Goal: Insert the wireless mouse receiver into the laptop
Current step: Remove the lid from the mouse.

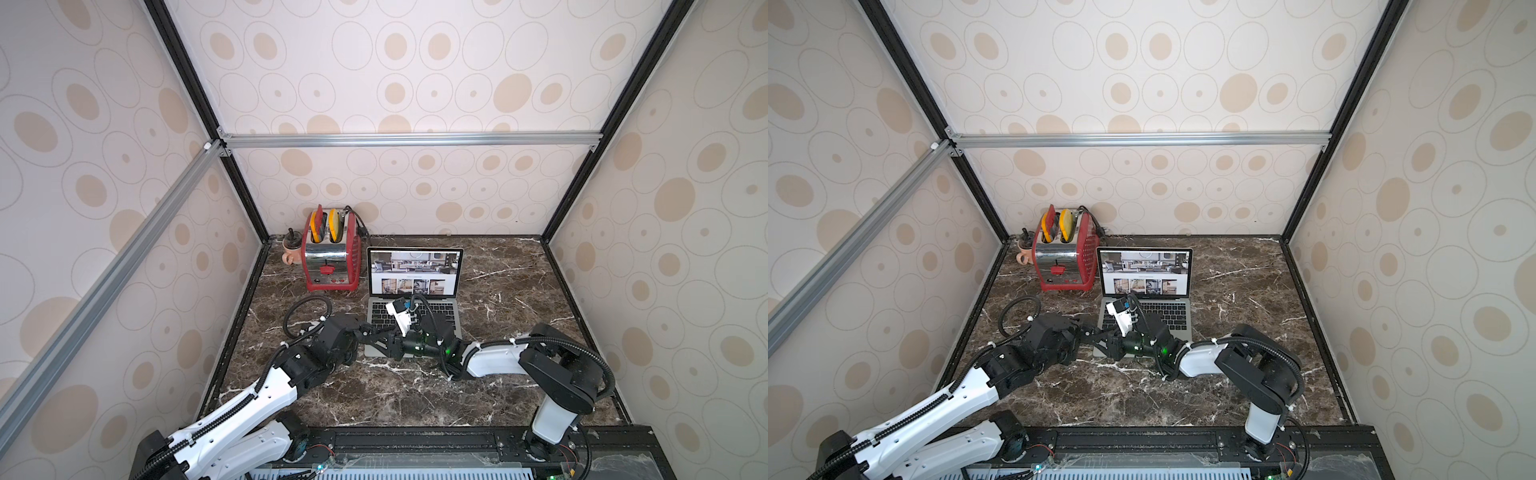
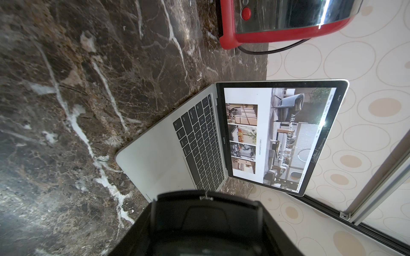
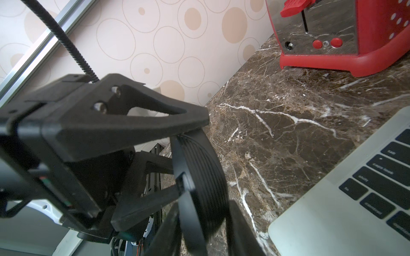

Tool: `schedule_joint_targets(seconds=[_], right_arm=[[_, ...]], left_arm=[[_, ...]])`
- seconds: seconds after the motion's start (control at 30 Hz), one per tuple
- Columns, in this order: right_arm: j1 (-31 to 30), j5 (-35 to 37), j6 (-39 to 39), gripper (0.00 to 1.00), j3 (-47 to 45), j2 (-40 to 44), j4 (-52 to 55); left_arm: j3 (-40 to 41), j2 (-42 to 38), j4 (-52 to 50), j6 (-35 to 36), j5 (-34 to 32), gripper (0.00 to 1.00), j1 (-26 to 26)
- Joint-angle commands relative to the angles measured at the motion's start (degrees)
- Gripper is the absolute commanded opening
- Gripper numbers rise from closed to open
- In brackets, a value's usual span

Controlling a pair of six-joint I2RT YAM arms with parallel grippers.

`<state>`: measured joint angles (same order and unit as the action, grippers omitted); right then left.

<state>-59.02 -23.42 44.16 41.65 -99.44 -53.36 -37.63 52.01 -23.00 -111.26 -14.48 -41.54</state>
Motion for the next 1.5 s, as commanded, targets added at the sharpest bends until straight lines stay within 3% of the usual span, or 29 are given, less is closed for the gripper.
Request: schedule_joint_targets(seconds=[0.0,0.3,0.9,1.47], right_arm=[[-0.2,-0.4,-0.2,0.23,-0.5,2.3,-2.4],[-0.3,-1.6,0.4,0.13,-0.2,2.3,-2.1],[-0.2,-1.0,0.7,0.12,-3.4,5.2,-2.4],[-0.2,-4.3,1.3,0.30,-1.6,3.6,-2.9]], left_arm=[[0.3,-0.5,-1.1,-1.6,-3.5,0.00,-0.2],[0.7,1.4,-1.0,-2.6,-3.9,0.00,-0.2],[-0.2,1.7,-5.0,-3.2,-6.4,0.00,-0.2],[-1.1,2.7,-5.6,-2.7,-6.2,0.00,-0.2]])
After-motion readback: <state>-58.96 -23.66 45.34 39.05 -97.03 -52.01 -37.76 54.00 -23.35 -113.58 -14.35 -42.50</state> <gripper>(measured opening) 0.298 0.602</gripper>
